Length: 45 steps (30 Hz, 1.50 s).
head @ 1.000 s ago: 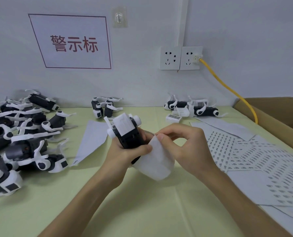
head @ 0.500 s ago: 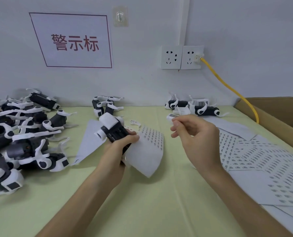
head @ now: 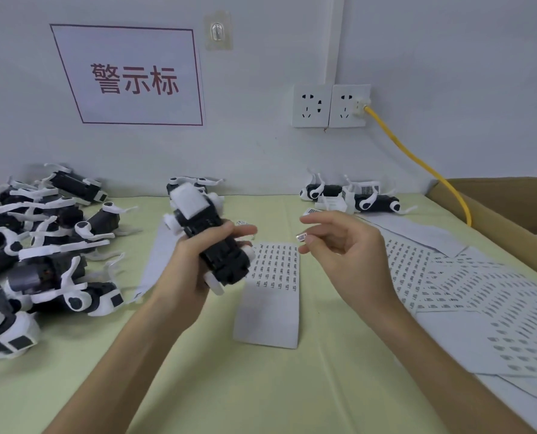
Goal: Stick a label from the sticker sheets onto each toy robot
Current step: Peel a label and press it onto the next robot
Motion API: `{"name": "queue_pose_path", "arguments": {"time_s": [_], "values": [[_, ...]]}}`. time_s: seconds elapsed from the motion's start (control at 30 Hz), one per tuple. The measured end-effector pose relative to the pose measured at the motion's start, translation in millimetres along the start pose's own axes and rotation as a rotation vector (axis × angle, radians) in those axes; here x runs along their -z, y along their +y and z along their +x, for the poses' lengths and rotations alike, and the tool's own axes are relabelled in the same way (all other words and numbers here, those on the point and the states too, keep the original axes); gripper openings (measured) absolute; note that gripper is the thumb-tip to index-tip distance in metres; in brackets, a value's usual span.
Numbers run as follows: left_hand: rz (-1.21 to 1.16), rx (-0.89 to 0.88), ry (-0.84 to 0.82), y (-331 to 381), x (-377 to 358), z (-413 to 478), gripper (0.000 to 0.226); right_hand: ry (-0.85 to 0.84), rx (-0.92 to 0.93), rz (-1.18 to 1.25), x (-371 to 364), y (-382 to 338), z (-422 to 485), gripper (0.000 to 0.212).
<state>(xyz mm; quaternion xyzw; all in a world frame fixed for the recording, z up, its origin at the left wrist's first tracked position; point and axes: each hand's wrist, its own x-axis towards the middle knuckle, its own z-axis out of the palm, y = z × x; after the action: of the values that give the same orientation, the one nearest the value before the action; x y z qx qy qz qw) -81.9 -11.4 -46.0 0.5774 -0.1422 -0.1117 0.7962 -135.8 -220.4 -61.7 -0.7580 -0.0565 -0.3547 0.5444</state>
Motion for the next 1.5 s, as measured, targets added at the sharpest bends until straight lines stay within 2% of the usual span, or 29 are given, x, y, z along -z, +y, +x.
{"name": "queue_pose_path", "arguments": {"time_s": [0.1, 0.23, 0.3, 0.4, 0.5, 0.7, 0.87, 1.0, 1.2, 1.33, 1.43, 1.5], "values": [[0.164, 0.007, -0.123, -5.6, -7.2, -4.4, 0.016, -0.061, 0.032, -0.02, -2.1, -1.4, -2.2, 0.035], [0.291, -0.001, -0.219, -11.2, -11.4, -6.8, 0.013, -0.089, 0.118, -0.142, -3.3, -1.6, -5.3, 0.04], [0.318, -0.006, -0.245, -13.2, -11.9, -7.4, 0.018, -0.089, 0.15, -0.195, -3.2, -0.4, -5.9, 0.039], [0.33, -0.028, -0.248, -17.1, -11.7, -7.5, 0.039, -0.091, 0.165, -0.246, -2.8, 1.1, -6.0, 0.038], [0.341, -0.052, -0.242, -18.3, -12.9, -8.9, 0.044, -0.081, 0.177, -0.288, -2.7, 1.3, -6.1, 0.036], [0.36, -0.051, -0.255, -17.8, -15.1, -10.5, 0.042, -0.066, 0.172, -0.349, -0.5, 1.1, -5.5, 0.034], [0.353, -0.062, -0.258, -19.5, -15.5, -10.9, 0.023, -0.055, 0.157, -0.378, -0.5, 1.2, -6.4, 0.033], [0.349, -0.065, -0.273, -19.6, -18.1, -11.7, 0.044, -0.06, 0.147, -0.389, -0.8, 1.0, -6.8, 0.032], [0.295, -0.042, -0.271, -20.8, -17.3, -11.0, 0.005, -0.031, 0.133, -0.354, -2.7, -0.4, -7.1, 0.03], [0.251, -0.041, -0.282, -19.8, -17.7, -11.3, 0.006, -0.025, 0.124, -0.353, -5.3, -1.6, -8.6, 0.03], [0.18, -0.033, -0.255, -18.7, -17.7, -11.1, 0.003, 0.006, 0.034, -0.313, -5.4, -2.5, -7.6, 0.029], [0.089, -0.017, -0.231, -17.8, -17.7, -10.6, 0.01, 0.019, -0.086, -0.254, -3.6, -2.6, -4.7, 0.021]]}}
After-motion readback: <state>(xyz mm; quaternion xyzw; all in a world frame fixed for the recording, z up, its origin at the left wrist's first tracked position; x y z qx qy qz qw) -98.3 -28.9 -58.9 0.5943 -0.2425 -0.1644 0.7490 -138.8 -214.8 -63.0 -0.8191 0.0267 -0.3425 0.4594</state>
